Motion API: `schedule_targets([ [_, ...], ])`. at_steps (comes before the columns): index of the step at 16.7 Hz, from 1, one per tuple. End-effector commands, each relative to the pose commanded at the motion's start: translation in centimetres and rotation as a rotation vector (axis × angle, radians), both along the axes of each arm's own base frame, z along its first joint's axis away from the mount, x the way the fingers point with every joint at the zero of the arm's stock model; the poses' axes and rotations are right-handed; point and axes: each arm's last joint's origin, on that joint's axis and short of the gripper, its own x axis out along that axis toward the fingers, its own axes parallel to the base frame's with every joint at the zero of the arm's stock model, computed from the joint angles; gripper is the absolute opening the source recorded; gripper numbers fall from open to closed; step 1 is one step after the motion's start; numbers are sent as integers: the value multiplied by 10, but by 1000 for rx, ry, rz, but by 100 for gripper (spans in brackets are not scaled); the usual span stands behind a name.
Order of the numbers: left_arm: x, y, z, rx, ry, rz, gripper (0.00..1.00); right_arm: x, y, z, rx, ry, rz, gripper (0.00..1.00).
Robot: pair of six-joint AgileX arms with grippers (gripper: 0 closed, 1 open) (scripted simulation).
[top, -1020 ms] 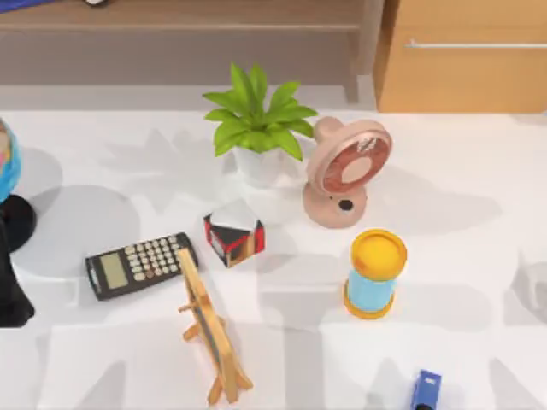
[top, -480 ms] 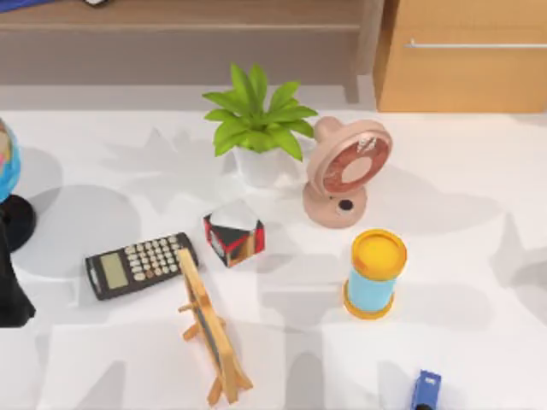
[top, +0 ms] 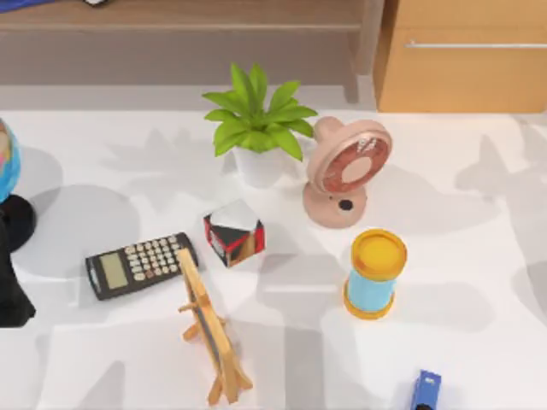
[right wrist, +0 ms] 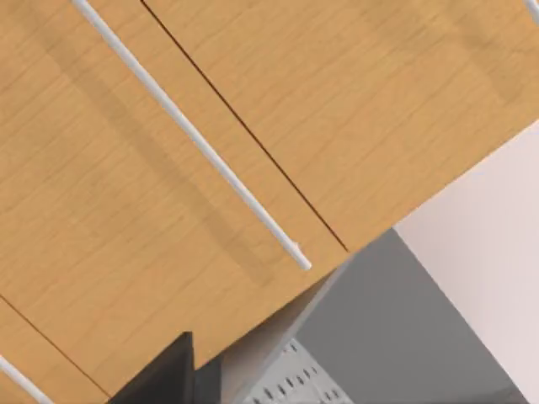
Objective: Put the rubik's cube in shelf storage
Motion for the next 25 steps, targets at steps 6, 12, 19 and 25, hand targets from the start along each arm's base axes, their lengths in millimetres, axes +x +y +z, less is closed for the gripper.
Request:
schedule_targets([
  [6, 0, 0, 0, 0, 0, 0, 100, 107, 26, -76, -410, 72, -33, 100],
  [12, 0, 0, 0, 0, 0, 0, 100, 152, 49, -157, -637, 94, -52, 100],
  [19, 0, 0, 0, 0, 0, 0, 100, 156, 50, -170, -666, 96, -61, 100],
  [25, 0, 0, 0, 0, 0, 0, 100, 176, 52, -170, -667, 90, -58, 100],
])
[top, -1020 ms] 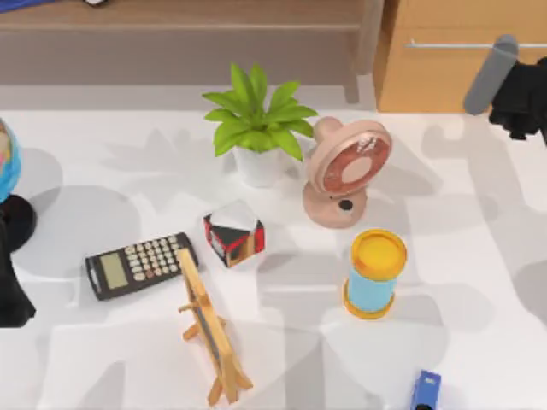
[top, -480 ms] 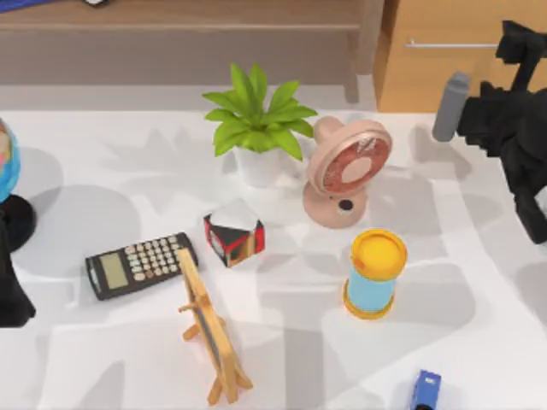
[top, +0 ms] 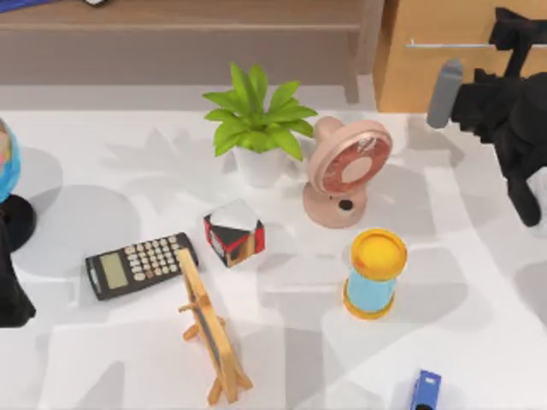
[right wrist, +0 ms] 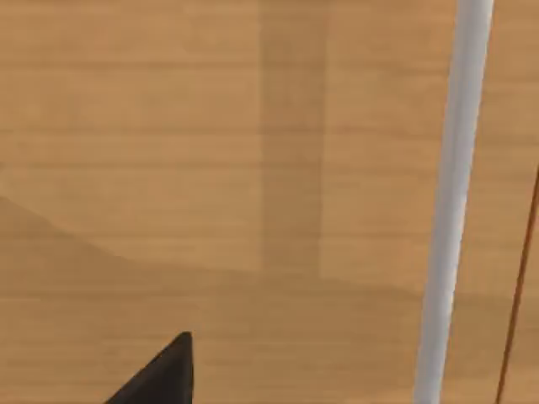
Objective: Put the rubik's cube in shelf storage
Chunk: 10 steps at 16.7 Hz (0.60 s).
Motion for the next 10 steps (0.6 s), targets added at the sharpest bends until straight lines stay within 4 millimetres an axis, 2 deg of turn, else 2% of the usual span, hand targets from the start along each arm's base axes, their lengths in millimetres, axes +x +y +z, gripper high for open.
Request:
schedule_targets([
  [5, 0, 0, 0, 0, 0, 0, 100, 5, 0, 0, 0, 0, 0, 100],
  [10, 0, 0, 0, 0, 0, 0, 100, 5, 0, 0, 0, 0, 0, 62],
])
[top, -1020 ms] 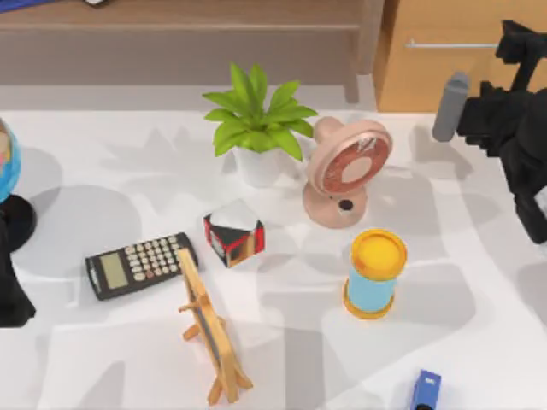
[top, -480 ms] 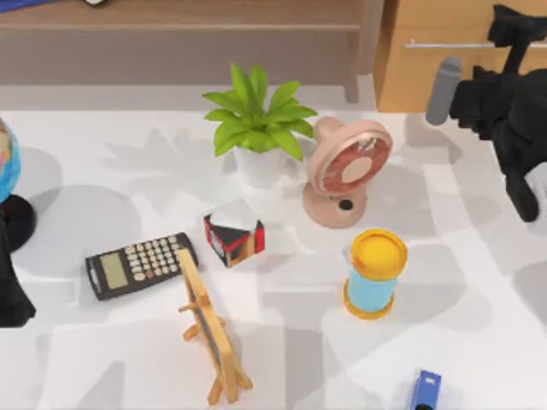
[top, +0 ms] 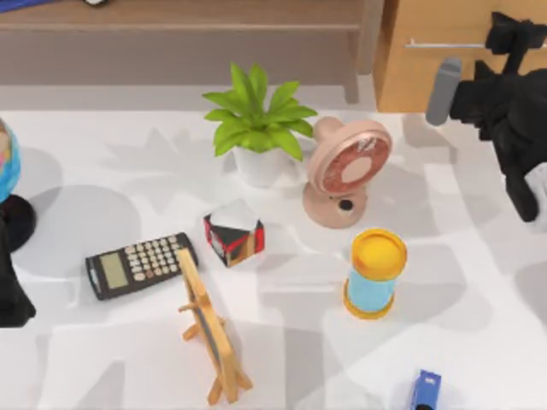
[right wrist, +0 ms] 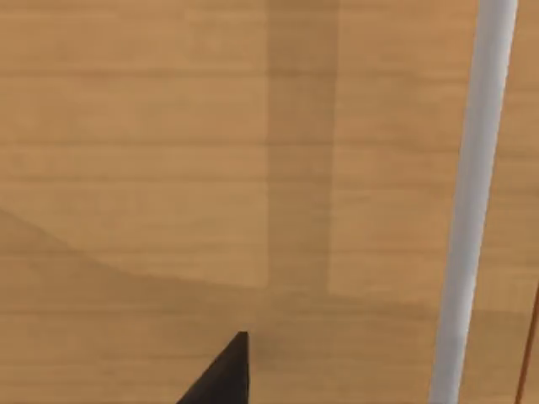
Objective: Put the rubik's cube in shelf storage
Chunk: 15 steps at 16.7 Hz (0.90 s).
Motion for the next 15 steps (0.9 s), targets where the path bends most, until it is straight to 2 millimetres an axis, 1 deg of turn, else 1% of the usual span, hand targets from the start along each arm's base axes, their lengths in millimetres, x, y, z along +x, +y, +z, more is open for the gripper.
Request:
schedule_targets([
  [8, 0, 0, 0, 0, 0, 0, 100, 0, 0, 0, 0, 0, 0, 2],
  [9, 0, 0, 0, 0, 0, 0, 100, 0, 0, 0, 0, 0, 0, 0],
  [15, 0, 0, 0, 0, 0, 0, 100, 0, 0, 0, 0, 0, 0, 0],
])
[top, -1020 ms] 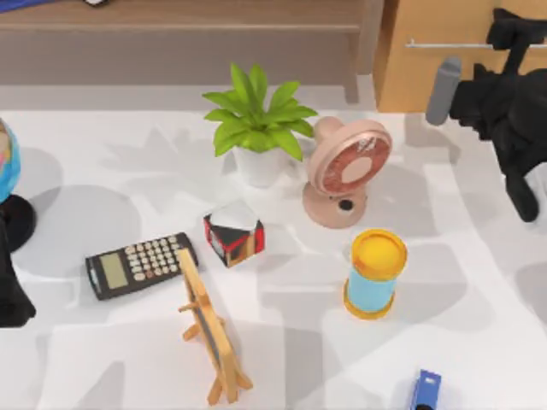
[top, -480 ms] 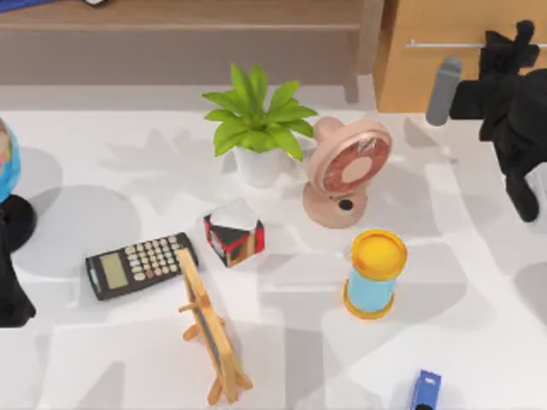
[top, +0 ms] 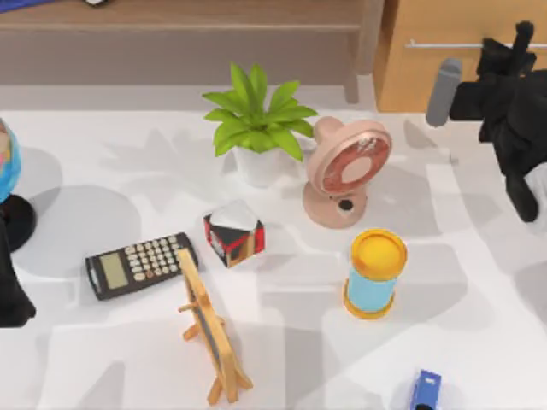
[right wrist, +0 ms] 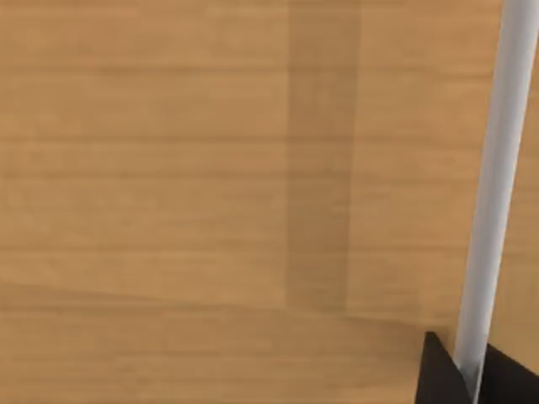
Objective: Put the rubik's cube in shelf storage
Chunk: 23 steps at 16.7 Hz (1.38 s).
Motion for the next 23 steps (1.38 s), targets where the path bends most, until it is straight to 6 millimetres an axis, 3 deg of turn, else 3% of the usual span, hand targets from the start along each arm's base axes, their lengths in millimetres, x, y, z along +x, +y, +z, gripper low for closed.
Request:
schedule_targets([
  [5, 0, 0, 0, 0, 0, 0, 100, -9, 2, 1, 4, -2, 4, 0],
  [12, 0, 0, 0, 0, 0, 0, 100, -62, 2, -1, 2, 8, 2, 0],
  [18, 0, 0, 0, 0, 0, 0, 100, -67, 2, -1, 3, 4, 2, 0],
  [23, 0, 0, 0, 0, 0, 0, 100, -107, 2, -3, 1, 14, -1, 0],
])
